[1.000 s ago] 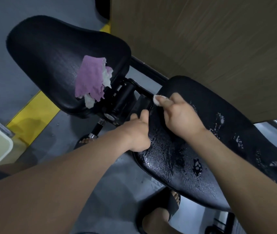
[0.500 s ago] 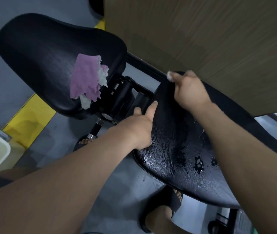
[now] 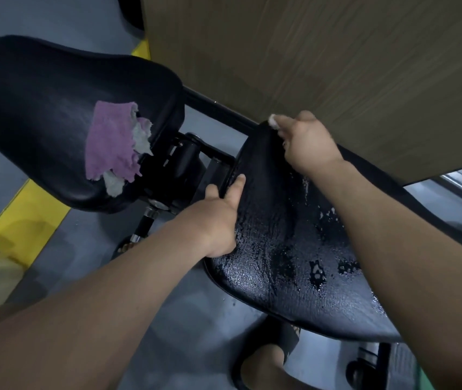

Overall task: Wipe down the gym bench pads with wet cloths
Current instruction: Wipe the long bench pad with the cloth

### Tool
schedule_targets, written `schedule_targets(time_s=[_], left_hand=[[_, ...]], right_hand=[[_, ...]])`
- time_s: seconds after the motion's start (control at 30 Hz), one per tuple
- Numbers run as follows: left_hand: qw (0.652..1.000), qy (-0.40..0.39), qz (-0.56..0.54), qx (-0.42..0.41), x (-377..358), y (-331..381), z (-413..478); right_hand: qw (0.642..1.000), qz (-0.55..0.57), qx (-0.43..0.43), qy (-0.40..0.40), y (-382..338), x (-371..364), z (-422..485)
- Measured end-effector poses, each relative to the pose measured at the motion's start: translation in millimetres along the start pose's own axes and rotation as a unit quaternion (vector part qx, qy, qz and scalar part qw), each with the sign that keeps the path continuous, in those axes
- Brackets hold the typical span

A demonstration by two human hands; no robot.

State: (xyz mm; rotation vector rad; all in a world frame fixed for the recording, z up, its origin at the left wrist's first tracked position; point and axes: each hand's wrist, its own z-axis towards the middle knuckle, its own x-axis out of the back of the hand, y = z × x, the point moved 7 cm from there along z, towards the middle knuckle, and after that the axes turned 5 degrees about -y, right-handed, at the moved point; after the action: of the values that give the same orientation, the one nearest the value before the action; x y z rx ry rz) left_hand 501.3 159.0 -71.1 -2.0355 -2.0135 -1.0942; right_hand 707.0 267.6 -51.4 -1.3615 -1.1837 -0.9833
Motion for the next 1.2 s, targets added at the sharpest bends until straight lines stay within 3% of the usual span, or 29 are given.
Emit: schedule_targets(time_s=[0.07,0.13,0.3,0.5,0.7,0.9,1.0,1.1,1.2], left_hand=[[1.000,-0.003,0.006,-0.003,-0.2,1.0,0.2],[1.000,-0.004,0.010,-0.005,0.5,2.2,0.5],[1.000,0.000,0.011,0.003,2.1,3.3,1.8],[1.000,0.003,0.003,-0.013,1.9,0.4,0.8],[1.000,-0.001,0.022,0.002,2.7,4.5,-0.1],[1.000,0.000,0.021,0.005,4.0,4.2,-1.1],[1.000,0.006,0.026,0.013,3.4,7.1,-1.6],[0.999,0.024,0.039,0.016,1.8,9.4,-2.7],[0.996,0.065,0.066,-0.016,5.0,12.8,-3.6]], right_hand=[[0.996,-0.012,-0.092,0.017,27.7,8.0,-1.1],[0.991,-0.020,-0.129,0.014,25.9,7.6,-0.5],[0.999,0.023,0.022,0.018,-42.8,-12.0,-5.3],[0.981,-0.027,-0.190,0.014,14.3,7.9,-6.9],[1.000,-0.001,-0.023,0.007,-47.0,-7.4,-14.0],[0.974,-0.020,-0.227,0.013,36.3,11.7,-30.5],[0.982,-0.014,-0.190,0.018,-0.7,4.1,-29.7],[0.998,0.003,-0.067,0.005,-24.5,-6.1,-35.5],[0.995,0.001,-0.097,0.005,23.4,3.9,-42.1]])
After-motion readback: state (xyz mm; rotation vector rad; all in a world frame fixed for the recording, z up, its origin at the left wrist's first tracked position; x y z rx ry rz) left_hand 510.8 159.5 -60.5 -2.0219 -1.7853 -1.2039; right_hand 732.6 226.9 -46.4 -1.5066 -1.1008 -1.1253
